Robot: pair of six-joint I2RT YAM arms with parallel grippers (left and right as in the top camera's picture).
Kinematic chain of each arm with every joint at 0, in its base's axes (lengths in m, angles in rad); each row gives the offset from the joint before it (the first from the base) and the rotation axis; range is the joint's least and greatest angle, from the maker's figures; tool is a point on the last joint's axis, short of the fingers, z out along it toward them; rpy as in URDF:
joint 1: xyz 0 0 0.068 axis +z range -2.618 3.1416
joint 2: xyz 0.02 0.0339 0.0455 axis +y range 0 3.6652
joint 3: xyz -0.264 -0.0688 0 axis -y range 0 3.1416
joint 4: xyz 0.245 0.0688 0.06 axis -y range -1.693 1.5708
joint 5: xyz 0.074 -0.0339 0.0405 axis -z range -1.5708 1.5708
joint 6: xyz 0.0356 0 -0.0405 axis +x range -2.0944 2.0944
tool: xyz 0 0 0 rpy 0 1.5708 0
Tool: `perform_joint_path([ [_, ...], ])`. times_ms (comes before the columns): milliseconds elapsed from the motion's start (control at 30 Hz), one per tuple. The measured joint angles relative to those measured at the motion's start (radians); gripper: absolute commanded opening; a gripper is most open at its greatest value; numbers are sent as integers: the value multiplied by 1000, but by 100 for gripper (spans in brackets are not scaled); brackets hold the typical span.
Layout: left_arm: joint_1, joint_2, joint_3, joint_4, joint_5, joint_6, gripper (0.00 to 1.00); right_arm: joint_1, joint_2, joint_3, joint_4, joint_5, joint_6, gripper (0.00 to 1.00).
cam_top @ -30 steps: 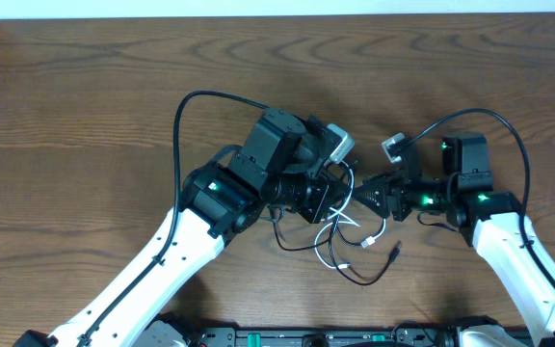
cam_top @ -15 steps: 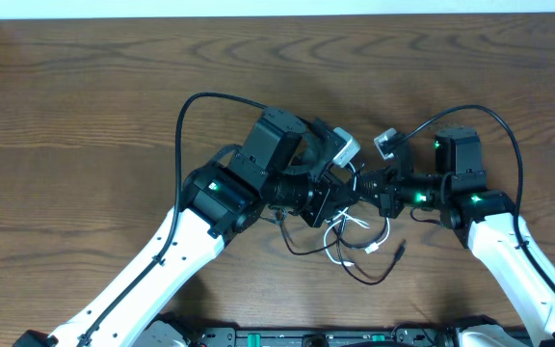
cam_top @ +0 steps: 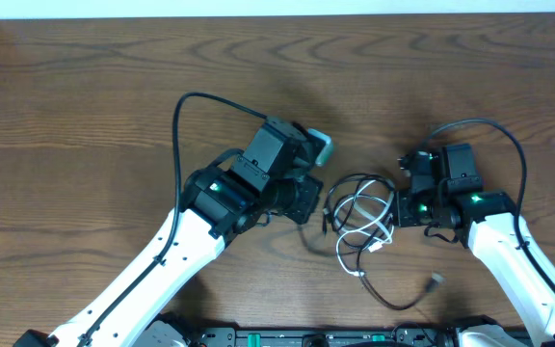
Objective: Untangle cables
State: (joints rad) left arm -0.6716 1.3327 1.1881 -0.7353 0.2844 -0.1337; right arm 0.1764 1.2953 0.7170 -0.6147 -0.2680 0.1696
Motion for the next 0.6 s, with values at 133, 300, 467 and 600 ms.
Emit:
perform_joint_path([
  [133, 2, -1, 0, -20, -134, 0, 8, 0, 1, 0, 4, 92, 29, 1],
  [300, 3, -1, 0, -13, -232, -1, 7, 0, 1, 0, 9, 97, 31, 1],
  [467, 2, -1, 0, -6, -198, -1, 8, 0, 1, 0, 55, -82, -67, 1],
  [600, 2, 2, 0, -7, -99, -1, 8, 0, 1, 0, 97, -191, -106, 1],
])
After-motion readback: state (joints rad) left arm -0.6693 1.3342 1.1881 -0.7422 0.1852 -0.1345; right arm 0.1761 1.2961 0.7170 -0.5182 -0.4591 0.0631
